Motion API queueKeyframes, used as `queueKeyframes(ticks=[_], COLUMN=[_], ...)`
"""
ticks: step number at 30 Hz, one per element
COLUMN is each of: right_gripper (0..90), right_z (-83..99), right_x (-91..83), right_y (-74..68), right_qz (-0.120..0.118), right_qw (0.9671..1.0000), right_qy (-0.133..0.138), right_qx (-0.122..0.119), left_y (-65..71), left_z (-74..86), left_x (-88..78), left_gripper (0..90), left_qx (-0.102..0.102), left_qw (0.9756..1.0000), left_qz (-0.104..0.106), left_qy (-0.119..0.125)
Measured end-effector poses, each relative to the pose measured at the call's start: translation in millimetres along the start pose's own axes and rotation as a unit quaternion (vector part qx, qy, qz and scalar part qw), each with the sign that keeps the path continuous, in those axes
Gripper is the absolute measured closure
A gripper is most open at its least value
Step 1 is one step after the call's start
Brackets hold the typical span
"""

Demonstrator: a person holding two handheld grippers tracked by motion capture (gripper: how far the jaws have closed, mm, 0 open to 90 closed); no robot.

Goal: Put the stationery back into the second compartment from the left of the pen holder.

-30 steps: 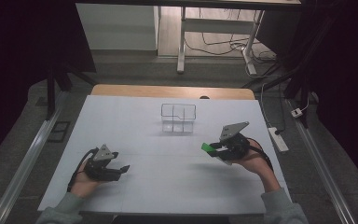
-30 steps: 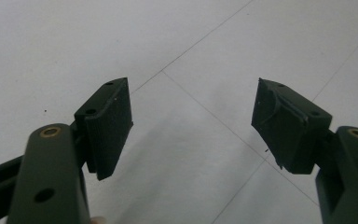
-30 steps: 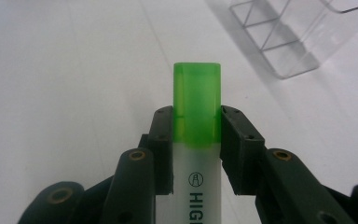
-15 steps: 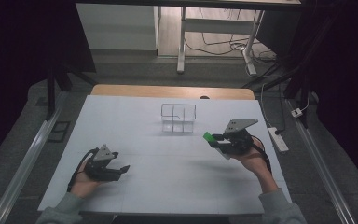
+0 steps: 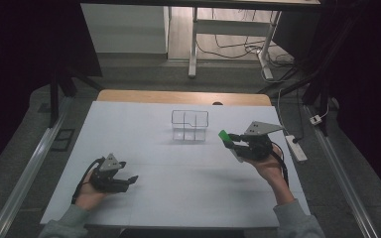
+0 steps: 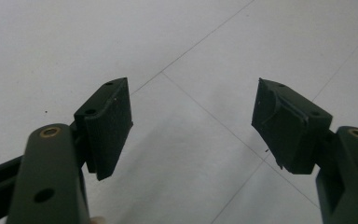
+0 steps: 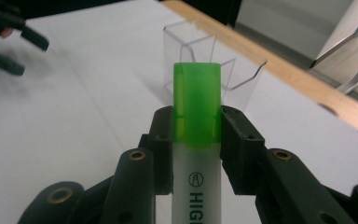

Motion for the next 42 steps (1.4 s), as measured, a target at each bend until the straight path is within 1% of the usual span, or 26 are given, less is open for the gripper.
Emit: queueKeyframes(ticks=[5,10,13,21,23,27,31,33,35,37,42], right_gripper=[66.2,66.2,66.2,66.2,66.2,66.2,66.3,66.2,66.2,66.2,66.2], right_z=[-18.7,-24.3,-27.2,-36.9,-40.4,-43.2,-48.7,-49.9,-53.0,-55.0,-60.6], right_x=[1.7,3.9,7.1,16.8,20.3,23.5,28.0,28.8,31.7,33.6,40.6], right_y=[2.5,5.7,6.9,7.3,6.3,6.0,8.2,8.5,8.8,7.9,6.2], right_qz=[0.019,0.025,0.029,0.032,0.029,0.030,0.033,0.032,0.023,0.019,0.020], right_qw=[0.9991,0.9977,0.9969,0.9962,0.9958,0.9958,0.9952,0.9948,0.9941,0.9939,0.9939], right_qy=[0.035,0.050,0.058,0.064,0.068,0.068,0.070,0.072,0.081,0.085,0.083], right_qx=[0.016,0.038,0.044,0.050,0.055,0.054,0.060,0.064,0.068,0.068,0.069], left_y=[-0.5,-0.4,-0.5,-1.2,-1.1,-1.3,-1.4,-1.6,-1.7,-1.7,-1.8], left_z=[0.1,0.2,0.2,0.4,0.4,0.5,0.6,0.7,0.8,0.8,0.8], left_x=[-0.4,0.5,0.5,1.4,1.2,0.9,1.5,1.8,2.1,2.0,1.8], left_gripper=[27.9,27.8,27.8,27.8,27.8,27.8,27.8,27.8,27.8,27.8,27.8], left_qx=[-0.001,0.001,0.000,-0.001,-0.001,-0.001,-0.001,-0.001,-0.001,-0.002,-0.002], left_qw=[1.0000,1.0000,1.0000,1.0000,1.0000,1.0000,1.0000,1.0000,1.0000,1.0000,1.0000], left_qz=[0.001,0.002,0.002,0.002,0.002,0.002,0.002,0.001,0.001,0.001,0.001], left_qy=[0.002,0.000,0.000,-0.001,0.000,0.001,0.000,-0.001,-0.002,-0.002,-0.001])
Point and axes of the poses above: each handheld gripper's, and its own axes: x roughly forward along the jaws, z roughly out of its underside, y roughly to its right, the point moved 4 cm from there along x, roughly forward along the jaws, and after that the axes turned 11 degrees about z, right-handed, at the moved point
